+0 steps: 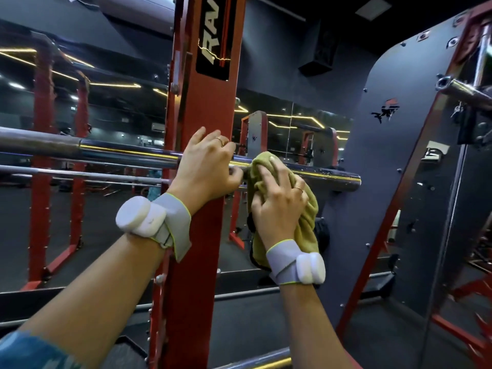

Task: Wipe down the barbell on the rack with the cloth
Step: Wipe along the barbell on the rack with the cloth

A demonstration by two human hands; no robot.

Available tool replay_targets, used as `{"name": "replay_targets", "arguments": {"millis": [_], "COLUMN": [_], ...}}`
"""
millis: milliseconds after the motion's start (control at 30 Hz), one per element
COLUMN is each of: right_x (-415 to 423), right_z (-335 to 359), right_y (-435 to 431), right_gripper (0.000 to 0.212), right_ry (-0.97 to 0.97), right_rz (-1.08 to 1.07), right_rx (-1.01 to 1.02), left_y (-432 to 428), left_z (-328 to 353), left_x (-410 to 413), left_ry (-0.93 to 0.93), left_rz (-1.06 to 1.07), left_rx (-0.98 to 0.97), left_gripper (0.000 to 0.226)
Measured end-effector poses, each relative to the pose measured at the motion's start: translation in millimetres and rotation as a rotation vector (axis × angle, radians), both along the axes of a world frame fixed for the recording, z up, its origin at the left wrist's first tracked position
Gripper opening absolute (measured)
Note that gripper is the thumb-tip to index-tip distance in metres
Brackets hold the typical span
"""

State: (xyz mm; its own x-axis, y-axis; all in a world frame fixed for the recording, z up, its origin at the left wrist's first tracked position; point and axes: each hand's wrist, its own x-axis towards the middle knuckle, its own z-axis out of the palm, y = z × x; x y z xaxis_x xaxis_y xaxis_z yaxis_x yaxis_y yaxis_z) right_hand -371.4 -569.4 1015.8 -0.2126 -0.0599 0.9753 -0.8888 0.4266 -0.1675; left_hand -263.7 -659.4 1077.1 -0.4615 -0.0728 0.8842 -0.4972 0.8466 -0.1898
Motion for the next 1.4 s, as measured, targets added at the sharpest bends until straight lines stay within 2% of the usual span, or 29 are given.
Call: {"name": "replay_targets", "arguments": {"millis": [67, 167, 267, 333, 467, 567, 767, 833, 933, 1033, 1167, 1233, 1400], "right_x": [-7, -22, -30, -25, -21, -31, -39, -30, -24, -35, -47, -44, -34], "right_z": [-10, -8, 13, 20, 0, -13, 12, 17, 2, -9, 6, 20, 12], "right_y": [5, 17, 21, 19, 10, 15, 24, 19, 11, 18, 28, 29, 19], "right_gripper": [0.050, 0.049, 0.052, 0.052, 0.049, 0.049, 0.049, 0.049, 0.048, 0.049, 0.047, 0.047, 0.047], "right_ry": [-0.032, -0.208, -0.325, -0.287, -0.018, -0.074, -0.308, -0.242, -0.041, -0.099, -0.297, -0.328, -0.065], "right_rz": [0.016, 0.023, -0.016, -0.063, -0.088, -0.021, -0.088, -0.105, -0.098, -0.031, -0.086, -0.104, -0.135], "right_rx": [-0.002, -0.063, -0.013, 0.054, 0.070, 0.035, 0.014, 0.058, 0.075, 0.025, -0.004, 0.015, 0.128], "left_y": [2, 2, -3, -6, -10, -13, -8, -8, -11, -11, -11, -10, -11], "left_z": [1, -5, -11, -13, -14, -15, -15, -15, -17, -18, -17, -18, -19], "left_x": [-12, -24, -32, -35, -38, -40, -48, -49, -50, -51, -52, -53, -53], "left_ry": [-0.016, -0.009, 0.052, 0.069, 0.098, 0.127, 0.262, 0.287, 0.307, 0.323, 0.345, 0.355, 0.363], "left_rz": [0.002, 0.041, 0.079, 0.087, 0.090, 0.063, 0.031, 0.024, 0.033, 0.020, 0.005, 0.009, 0.001], "left_rx": [0.034, 0.037, 0.002, -0.016, -0.056, -0.060, -0.012, -0.015, -0.045, -0.057, -0.049, -0.060, -0.080], "left_gripper": [0.048, 0.055, 0.056, 0.054, 0.051, 0.051, 0.048, 0.047, 0.047, 0.046, 0.044, 0.044, 0.044]}}
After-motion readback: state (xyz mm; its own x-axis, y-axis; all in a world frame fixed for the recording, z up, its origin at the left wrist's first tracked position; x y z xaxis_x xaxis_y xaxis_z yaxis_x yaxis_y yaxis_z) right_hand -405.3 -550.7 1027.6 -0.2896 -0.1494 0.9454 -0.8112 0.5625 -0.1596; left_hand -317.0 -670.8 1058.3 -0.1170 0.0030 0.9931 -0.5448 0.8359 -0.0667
